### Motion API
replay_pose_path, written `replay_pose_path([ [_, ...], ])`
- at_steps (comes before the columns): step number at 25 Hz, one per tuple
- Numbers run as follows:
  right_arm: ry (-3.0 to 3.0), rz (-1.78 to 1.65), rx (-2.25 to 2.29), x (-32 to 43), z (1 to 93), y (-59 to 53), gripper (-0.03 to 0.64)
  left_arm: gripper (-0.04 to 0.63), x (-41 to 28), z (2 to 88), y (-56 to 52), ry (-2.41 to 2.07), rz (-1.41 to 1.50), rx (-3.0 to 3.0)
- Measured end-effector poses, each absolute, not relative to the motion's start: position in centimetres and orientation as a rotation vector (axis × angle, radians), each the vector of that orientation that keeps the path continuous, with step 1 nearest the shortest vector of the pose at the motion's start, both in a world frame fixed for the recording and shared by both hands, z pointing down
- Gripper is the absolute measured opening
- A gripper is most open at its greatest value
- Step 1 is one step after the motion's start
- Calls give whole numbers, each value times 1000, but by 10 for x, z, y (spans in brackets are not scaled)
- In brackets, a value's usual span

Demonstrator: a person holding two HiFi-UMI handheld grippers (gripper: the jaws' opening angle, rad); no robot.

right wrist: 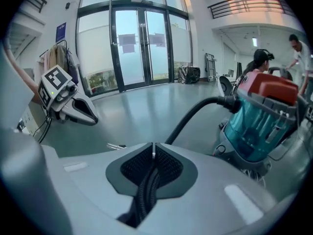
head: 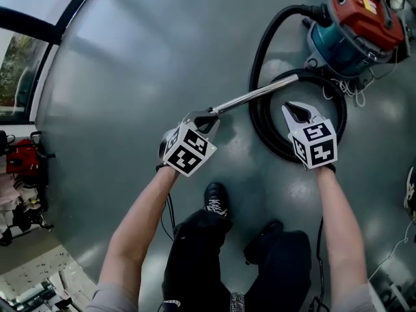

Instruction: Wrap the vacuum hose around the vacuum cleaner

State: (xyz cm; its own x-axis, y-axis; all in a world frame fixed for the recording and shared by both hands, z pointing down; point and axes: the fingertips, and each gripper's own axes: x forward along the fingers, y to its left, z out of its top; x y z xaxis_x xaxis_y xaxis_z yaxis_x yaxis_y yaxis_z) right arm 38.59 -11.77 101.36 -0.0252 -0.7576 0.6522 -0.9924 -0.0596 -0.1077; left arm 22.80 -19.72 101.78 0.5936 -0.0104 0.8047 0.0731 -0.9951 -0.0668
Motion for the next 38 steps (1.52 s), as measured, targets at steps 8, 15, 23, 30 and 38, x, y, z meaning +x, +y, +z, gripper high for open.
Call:
replay_pose_path([
  [8, -1857, 779, 2123, 366, 795, -51, 26, 2, 269, 833, -114, -197, -1223, -2882],
  [15, -1861, 606, 2253, 357, 625, 22, 23, 2, 286, 655, -37, -329, -965, -3068],
  [23, -1907, 623, 2352, 325, 477, 105, 23, 2, 282, 483, 44, -347, -749, -3166],
  [30, -2002, 529, 2359, 282, 372, 174, 23, 2, 244, 384, 122, -436, -670, -3207],
  [38, -2059, 470, 2406, 259, 305, 207, 23, 2, 221, 315, 153, -358, -568, -3176],
])
